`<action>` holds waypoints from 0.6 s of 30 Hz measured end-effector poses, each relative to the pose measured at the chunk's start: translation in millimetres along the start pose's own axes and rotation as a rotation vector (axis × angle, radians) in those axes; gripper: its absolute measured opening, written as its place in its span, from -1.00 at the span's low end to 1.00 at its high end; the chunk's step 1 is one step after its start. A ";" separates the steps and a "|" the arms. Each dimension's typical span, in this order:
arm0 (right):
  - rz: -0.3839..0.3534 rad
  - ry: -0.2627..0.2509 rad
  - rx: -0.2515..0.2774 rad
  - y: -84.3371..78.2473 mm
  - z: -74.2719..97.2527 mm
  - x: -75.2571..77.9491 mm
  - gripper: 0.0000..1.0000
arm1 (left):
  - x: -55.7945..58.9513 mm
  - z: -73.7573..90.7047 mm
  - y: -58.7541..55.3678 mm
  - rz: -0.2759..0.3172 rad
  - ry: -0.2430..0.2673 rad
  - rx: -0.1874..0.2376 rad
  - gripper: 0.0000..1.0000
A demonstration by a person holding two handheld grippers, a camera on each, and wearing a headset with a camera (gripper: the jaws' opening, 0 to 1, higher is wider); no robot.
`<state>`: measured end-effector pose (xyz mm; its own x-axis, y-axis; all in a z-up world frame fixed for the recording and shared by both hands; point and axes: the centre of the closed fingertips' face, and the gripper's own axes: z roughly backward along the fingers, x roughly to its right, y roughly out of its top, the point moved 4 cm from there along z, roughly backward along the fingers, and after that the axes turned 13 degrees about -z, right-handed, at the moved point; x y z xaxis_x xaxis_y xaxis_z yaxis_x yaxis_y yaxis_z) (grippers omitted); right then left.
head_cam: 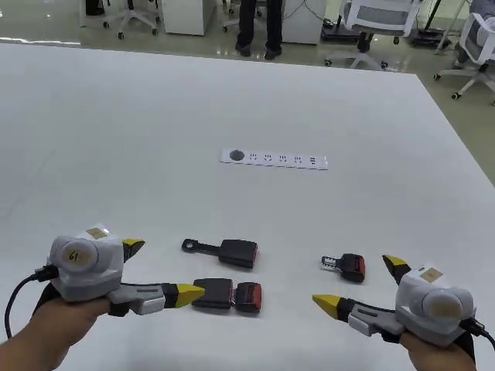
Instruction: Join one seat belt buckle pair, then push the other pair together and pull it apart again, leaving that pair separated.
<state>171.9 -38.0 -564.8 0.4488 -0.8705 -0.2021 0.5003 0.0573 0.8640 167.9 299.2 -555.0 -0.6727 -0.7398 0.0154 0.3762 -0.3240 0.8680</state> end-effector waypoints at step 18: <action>0.049 0.015 -0.001 -21.4 41.0 -20.4 0.99 | 17.4 50.3 -12.6 -0.050 0.003 0.000 1.00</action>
<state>121.7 -41.5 -560.3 0.4836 -0.8593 -0.1662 0.4780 0.1003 0.8726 119.3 320.0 -540.7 -0.6890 -0.7242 -0.0292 0.3426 -0.3608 0.8674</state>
